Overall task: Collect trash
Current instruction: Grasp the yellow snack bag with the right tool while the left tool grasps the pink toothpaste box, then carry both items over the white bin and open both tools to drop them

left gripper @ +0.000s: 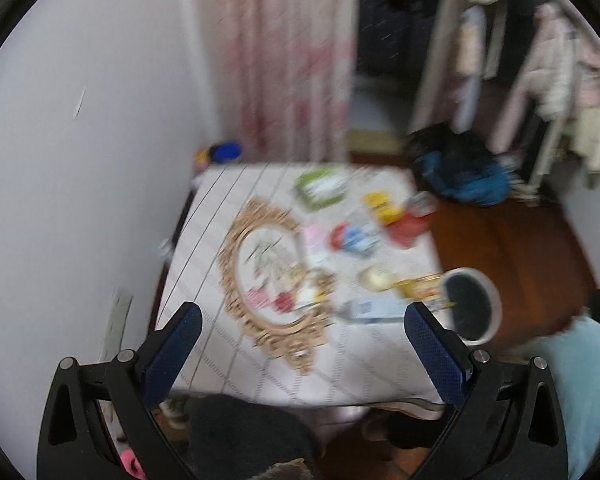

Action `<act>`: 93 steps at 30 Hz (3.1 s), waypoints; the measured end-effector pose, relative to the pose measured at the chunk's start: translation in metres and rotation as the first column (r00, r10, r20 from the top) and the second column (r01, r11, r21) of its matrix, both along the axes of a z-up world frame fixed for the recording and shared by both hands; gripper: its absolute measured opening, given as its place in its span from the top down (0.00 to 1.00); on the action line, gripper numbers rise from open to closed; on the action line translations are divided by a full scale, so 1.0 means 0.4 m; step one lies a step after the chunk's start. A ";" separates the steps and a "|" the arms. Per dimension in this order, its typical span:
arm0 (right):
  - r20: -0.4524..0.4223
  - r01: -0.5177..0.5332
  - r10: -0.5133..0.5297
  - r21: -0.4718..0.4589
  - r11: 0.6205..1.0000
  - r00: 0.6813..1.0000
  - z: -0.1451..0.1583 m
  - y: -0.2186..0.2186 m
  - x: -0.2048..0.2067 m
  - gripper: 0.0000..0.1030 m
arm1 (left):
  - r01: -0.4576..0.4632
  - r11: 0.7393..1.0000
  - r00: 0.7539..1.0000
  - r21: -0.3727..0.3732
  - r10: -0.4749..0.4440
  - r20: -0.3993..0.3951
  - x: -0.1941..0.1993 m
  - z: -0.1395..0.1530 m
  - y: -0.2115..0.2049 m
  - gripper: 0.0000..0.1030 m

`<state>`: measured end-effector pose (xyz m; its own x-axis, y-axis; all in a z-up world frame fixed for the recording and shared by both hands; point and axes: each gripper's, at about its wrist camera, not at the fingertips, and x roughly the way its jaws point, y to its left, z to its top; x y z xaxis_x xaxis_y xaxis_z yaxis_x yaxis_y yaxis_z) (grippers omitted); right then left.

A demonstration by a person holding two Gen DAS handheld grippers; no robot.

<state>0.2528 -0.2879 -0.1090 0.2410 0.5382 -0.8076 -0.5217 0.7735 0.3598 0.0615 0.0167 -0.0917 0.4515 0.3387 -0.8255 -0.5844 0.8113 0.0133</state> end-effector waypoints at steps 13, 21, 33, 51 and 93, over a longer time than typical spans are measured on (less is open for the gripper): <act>-0.256 -0.003 -0.069 -0.272 0.962 0.964 -0.617 0.268 0.303 0.04 | -0.134 0.981 0.956 -0.140 0.090 -0.280 0.237 -0.444 0.209 0.00; -0.336 -0.101 -0.021 -0.342 0.934 0.942 -0.741 0.362 0.336 0.38 | -0.062 0.973 0.945 -0.221 -0.014 -0.328 0.477 -0.559 0.296 0.00; -0.314 -0.110 -0.010 -0.362 0.926 0.949 -0.731 0.367 0.332 0.53 | -0.039 0.958 0.950 -0.284 -0.053 -0.307 0.512 -0.643 0.321 0.58; -0.302 -0.154 0.023 -0.417 0.896 0.953 -0.719 0.338 0.242 0.52 | -0.047 0.964 0.943 -0.262 -0.044 -0.329 0.304 -0.668 0.271 0.58; -0.301 0.131 -0.227 -0.308 0.942 0.926 -0.815 -0.429 0.712 0.58 | 0.334 0.888 0.892 -0.316 -0.406 -0.199 0.884 -0.634 -0.550 0.59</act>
<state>0.5375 -0.4595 -0.4349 0.0080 0.2535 -0.9673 -0.2551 0.9358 0.2432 0.4149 -0.2032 -0.3455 0.2634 -0.0606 -0.9628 -0.2463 0.9607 -0.1279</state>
